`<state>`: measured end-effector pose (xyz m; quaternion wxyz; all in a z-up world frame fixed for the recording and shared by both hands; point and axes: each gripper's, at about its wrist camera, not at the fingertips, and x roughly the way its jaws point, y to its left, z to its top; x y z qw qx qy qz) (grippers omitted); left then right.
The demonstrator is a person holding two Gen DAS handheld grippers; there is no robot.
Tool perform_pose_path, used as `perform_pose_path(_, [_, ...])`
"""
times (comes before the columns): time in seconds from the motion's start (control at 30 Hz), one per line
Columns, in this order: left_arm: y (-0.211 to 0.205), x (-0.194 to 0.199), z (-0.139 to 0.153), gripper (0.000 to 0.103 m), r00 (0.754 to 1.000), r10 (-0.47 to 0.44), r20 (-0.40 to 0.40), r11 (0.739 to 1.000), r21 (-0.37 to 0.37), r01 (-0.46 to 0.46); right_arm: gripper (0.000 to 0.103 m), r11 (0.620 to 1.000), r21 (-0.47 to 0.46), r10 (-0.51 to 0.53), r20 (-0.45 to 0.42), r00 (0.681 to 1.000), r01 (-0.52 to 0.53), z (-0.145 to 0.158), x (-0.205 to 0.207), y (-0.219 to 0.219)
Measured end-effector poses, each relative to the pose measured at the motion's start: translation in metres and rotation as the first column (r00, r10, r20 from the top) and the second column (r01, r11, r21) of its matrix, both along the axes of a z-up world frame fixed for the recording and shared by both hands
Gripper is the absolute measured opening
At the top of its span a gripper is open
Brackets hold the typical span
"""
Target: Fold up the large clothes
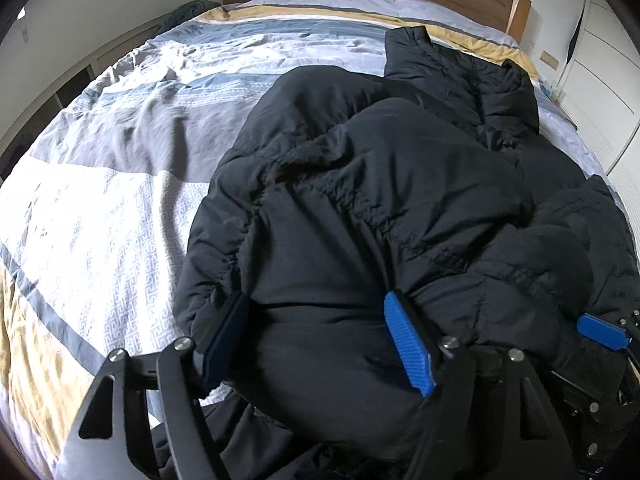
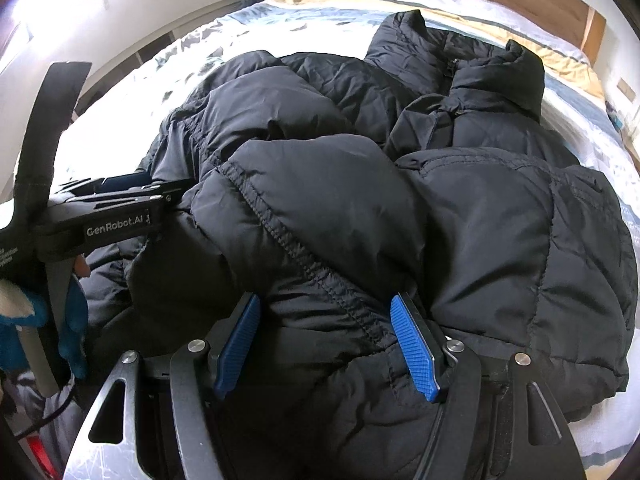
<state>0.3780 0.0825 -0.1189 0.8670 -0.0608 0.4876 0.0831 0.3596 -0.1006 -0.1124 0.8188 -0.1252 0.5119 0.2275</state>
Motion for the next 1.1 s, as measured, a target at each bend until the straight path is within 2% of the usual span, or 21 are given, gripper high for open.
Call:
perform_pose_path(0.47, [-0.003,0.002,-0.006,0.077,1.0,0.008,0.004,0.999,0.035,-0.008,0.067,1.0,-0.003,0.026,0.009,1.0,-0.026,-0.001,-0.009,-0.008])
perform_pose_path(0.6, [0.0,0.004,-0.007,0.081,1.0,0.02,-0.01,1.0,0.023,-0.02,0.068,1.0,0.008,0.006,-0.003,1.0,-0.005,-0.002,-0.01,-0.014])
perform_pose_path(0.9, [0.003,0.005,-0.003,0.081,0.999,0.01,-0.033,1.0,0.017,-0.009,0.068,0.999,0.032,0.003,-0.019,1.0,-0.002,0.003,-0.013,-0.023])
perform_pose_path(1.1, [0.009,-0.002,0.004,0.081,0.998,0.013,-0.056,1.0,-0.023,-0.014,0.068,0.998,0.066,0.011,-0.038,0.999,-0.009,0.007,-0.014,-0.034])
